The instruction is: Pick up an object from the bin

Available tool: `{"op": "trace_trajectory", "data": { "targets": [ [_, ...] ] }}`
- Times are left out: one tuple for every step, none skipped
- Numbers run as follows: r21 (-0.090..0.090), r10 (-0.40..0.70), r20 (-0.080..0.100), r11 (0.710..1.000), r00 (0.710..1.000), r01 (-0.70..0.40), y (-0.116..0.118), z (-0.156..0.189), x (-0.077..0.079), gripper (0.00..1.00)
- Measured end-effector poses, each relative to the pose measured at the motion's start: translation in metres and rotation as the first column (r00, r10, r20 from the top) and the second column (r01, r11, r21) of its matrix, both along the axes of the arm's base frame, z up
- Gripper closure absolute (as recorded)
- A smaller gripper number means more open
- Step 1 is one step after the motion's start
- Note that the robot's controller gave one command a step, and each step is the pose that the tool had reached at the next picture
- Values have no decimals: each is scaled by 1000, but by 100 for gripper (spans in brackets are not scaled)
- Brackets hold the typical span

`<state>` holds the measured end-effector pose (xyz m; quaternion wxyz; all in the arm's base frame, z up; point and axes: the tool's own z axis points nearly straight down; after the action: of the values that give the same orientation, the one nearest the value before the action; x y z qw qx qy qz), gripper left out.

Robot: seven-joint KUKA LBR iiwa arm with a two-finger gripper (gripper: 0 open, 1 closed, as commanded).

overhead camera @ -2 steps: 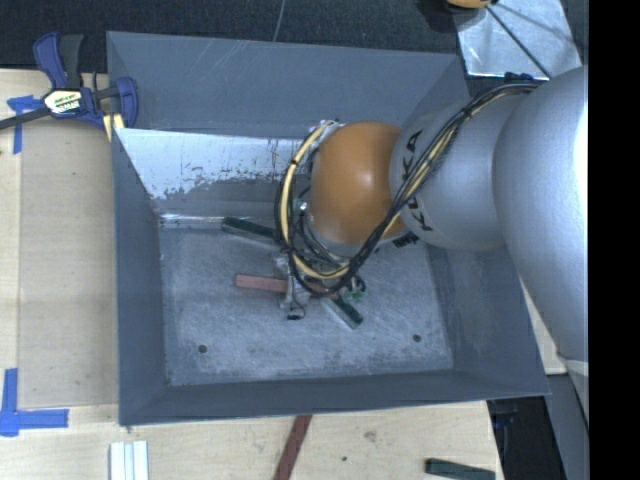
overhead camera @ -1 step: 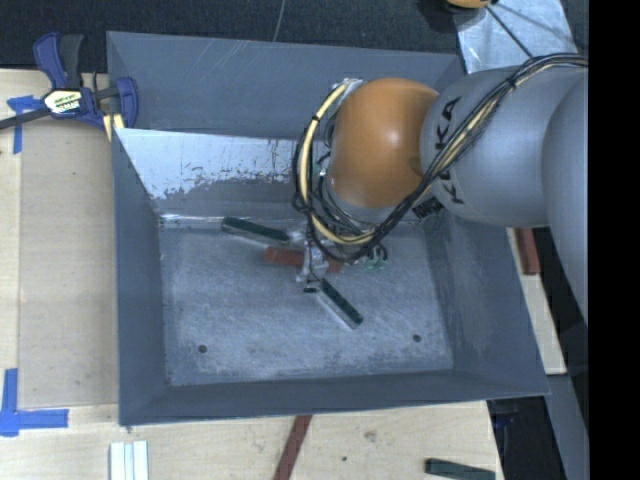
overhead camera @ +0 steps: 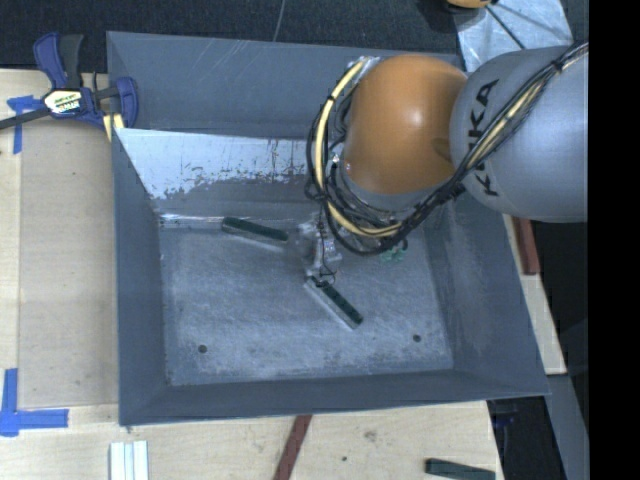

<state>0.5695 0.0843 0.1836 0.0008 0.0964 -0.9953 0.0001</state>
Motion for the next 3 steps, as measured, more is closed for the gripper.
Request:
{"op": "trace_trajectory", "data": {
  "targets": [
    [1, 24, 2, 1000, 1000, -24, 2, 69, -6, 100],
    [1, 13, 6, 1000, 1000, -13, -6, -28, -37, 0],
    [1, 11, 4, 1000, 1000, -11, -6, -29, -39, 0]
  ]
}}
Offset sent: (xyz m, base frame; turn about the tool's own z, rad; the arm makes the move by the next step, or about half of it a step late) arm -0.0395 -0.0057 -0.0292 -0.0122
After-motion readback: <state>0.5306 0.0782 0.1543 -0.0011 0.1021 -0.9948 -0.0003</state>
